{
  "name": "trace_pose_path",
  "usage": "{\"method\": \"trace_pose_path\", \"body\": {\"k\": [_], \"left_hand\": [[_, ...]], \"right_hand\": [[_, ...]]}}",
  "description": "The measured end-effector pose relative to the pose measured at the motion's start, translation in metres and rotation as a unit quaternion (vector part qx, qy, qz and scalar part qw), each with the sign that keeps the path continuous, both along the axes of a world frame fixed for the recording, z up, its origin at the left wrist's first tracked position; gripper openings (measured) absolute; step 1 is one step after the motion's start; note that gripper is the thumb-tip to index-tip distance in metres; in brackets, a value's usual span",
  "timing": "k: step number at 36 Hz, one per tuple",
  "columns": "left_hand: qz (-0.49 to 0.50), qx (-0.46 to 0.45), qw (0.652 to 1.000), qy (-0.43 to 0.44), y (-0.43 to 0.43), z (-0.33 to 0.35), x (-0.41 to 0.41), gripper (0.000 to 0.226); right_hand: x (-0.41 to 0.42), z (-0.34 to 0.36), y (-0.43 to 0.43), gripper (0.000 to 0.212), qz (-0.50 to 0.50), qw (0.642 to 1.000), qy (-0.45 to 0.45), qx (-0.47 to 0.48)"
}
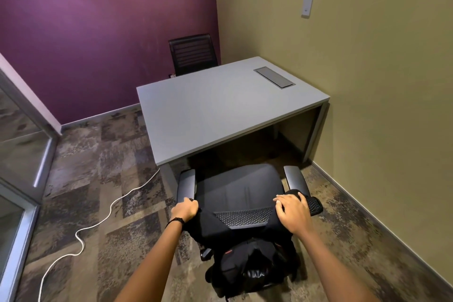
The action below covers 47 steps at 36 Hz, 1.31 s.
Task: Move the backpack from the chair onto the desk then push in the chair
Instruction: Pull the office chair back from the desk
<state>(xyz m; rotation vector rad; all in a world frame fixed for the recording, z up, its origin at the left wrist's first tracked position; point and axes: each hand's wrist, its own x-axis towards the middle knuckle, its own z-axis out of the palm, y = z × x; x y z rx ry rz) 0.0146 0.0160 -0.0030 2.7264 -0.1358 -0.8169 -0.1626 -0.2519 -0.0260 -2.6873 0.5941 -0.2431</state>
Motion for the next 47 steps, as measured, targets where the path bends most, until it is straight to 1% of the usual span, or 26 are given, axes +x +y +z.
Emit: {"method": "trace_pose_path", "body": {"k": [7,10,14,16,18,19,20,22,24,26,29,33,36,39,45,47], "left_hand": [[0.062,-0.075,0.995,-0.003,0.016,-0.001,-0.013,0.047],[0.092,-0.122,0.988,-0.01,0.022,-0.002,-0.019,0.043],[0.128,-0.174,0.976,-0.029,0.028,-0.004,-0.029,0.049],[0.149,-0.202,0.967,-0.042,0.032,-0.007,-0.035,0.041],[0.161,-0.222,0.96,-0.055,0.035,-0.01,-0.039,0.017],[0.163,-0.23,0.957,-0.06,0.037,-0.011,-0.04,0.012],[0.165,-0.238,0.955,-0.062,0.038,-0.012,-0.041,0.017],[0.179,-0.249,0.95,-0.063,0.04,-0.013,-0.042,0.037],[0.195,-0.263,0.943,-0.064,0.042,-0.015,-0.045,0.044],[0.21,-0.277,0.936,-0.057,0.044,-0.017,-0.049,0.045],[0.247,-0.29,0.924,-0.039,0.044,-0.02,-0.052,0.043],[0.282,-0.292,0.914,-0.027,0.049,-0.032,-0.064,0.035],[0.289,-0.301,0.909,-0.021,0.046,-0.042,-0.078,0.032],[0.274,-0.315,0.909,0.006,0.033,-0.044,-0.085,0.033],[0.213,-0.321,0.92,0.071,-0.003,-0.044,-0.089,0.039],[0.181,-0.289,0.938,0.054,-0.016,-0.047,-0.093,0.042]], "right_hand": [[-0.001,0.004,-0.001,0.029,-0.002,1.0,0.021,-0.006],[-0.001,0.006,-0.001,0.03,-0.003,0.999,0.03,-0.009],[0.001,0.006,-0.001,0.031,-0.006,0.999,0.033,-0.007],[0.002,0.006,0.0,0.033,-0.01,1.0,0.026,-0.008],[0.002,0.004,0.0,0.035,-0.019,1.0,0.011,-0.01],[0.002,0.003,-0.001,0.035,-0.021,1.0,0.007,-0.01],[0.003,0.002,-0.001,0.035,-0.022,1.0,0.005,-0.011],[0.004,-0.001,-0.002,0.036,-0.022,1.0,-0.001,-0.011],[0.006,-0.001,-0.002,0.041,-0.027,1.0,-0.009,-0.008],[0.006,-0.001,-0.002,0.045,-0.032,0.999,-0.021,-0.008],[0.007,0.002,-0.004,0.045,-0.029,0.999,-0.025,-0.013],[0.01,0.005,-0.005,0.046,-0.032,0.999,-0.021,-0.02],[0.012,0.006,-0.006,0.046,-0.027,0.999,-0.021,-0.026],[0.01,0.005,-0.005,0.046,-0.025,0.999,-0.025,-0.027],[0.01,0.004,-0.006,0.044,-0.025,0.999,-0.032,-0.023],[0.01,0.003,-0.007,0.046,-0.027,0.999,-0.03,-0.026]]}}
